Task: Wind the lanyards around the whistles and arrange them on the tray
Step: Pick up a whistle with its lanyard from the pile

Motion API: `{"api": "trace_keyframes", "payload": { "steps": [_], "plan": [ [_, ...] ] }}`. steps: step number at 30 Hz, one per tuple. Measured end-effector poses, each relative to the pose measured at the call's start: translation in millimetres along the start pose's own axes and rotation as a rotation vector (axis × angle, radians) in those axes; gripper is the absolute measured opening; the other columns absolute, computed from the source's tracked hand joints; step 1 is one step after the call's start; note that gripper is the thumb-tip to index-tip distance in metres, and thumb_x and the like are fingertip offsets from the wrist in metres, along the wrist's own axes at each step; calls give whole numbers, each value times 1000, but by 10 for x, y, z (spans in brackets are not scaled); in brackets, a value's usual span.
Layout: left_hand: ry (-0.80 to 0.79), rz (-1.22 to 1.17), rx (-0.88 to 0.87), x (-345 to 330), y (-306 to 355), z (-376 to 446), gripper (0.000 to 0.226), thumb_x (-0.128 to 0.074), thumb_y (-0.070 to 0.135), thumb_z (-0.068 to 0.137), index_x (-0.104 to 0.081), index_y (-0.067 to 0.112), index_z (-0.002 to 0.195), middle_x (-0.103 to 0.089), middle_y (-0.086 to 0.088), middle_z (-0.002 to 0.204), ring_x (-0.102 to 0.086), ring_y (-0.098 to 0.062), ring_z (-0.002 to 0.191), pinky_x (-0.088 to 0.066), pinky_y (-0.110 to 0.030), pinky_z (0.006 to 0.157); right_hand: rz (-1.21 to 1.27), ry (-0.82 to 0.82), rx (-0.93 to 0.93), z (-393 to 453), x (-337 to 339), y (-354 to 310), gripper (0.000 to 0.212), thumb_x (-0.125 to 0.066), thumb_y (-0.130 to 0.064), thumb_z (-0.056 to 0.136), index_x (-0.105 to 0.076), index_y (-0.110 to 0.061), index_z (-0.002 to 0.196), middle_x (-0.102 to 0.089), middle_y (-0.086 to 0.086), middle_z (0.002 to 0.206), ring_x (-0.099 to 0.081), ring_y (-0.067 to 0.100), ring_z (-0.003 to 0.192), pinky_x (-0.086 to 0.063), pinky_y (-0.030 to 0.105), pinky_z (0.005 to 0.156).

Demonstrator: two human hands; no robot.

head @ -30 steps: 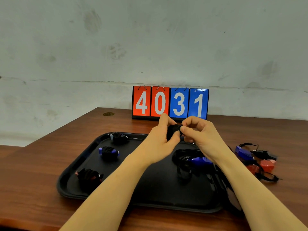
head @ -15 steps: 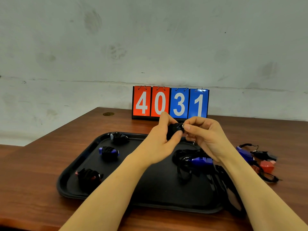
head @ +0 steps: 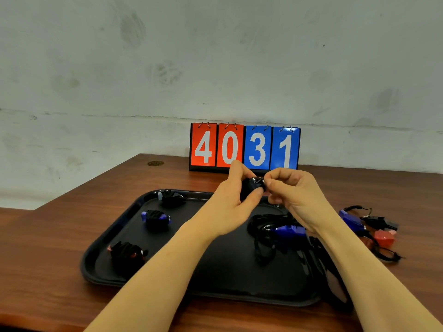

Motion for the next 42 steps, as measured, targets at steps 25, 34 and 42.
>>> {"api": "trace_keyframes", "payload": {
  "steps": [25, 34, 42],
  "plan": [
    [10, -7, 36, -11, -61, 25, 18, -47, 19, 95, -31, 23, 103, -51, 8, 84, -52, 11, 63, -42, -7, 56, -79, 7, 75, -11, 5, -36, 7, -66, -14, 76, -61, -10, 80, -65, 5, 79, -64, 21, 78, -51, 28, 71],
    [9, 29, -36, 30, -4, 43, 15, -48, 17, 95, -38, 16, 106, -51, 15, 90, -51, 13, 67, -40, -5, 59, 4, 7, 41, 14, 51, -3, 3, -65, -15, 75, -67, -13, 74, -65, 3, 75, -59, 24, 78, -46, 43, 80],
    [63, 105, -13, 67, -108, 75, 17, -54, 22, 91, -41, 25, 102, -55, 10, 106, -54, 4, 93, -46, -8, 71, -268, 182, 20, 44, 180, 96, 10, -56, -13, 89, -63, -15, 81, -65, 6, 80, -60, 22, 77, -49, 29, 75]
  ]
}}
Point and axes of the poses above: each hand's wrist, its own z-axis towards the middle knuckle, its own x-axis out of the back of the hand, y = z × x, the point moved 10 cm from there along z, towards the middle knuckle
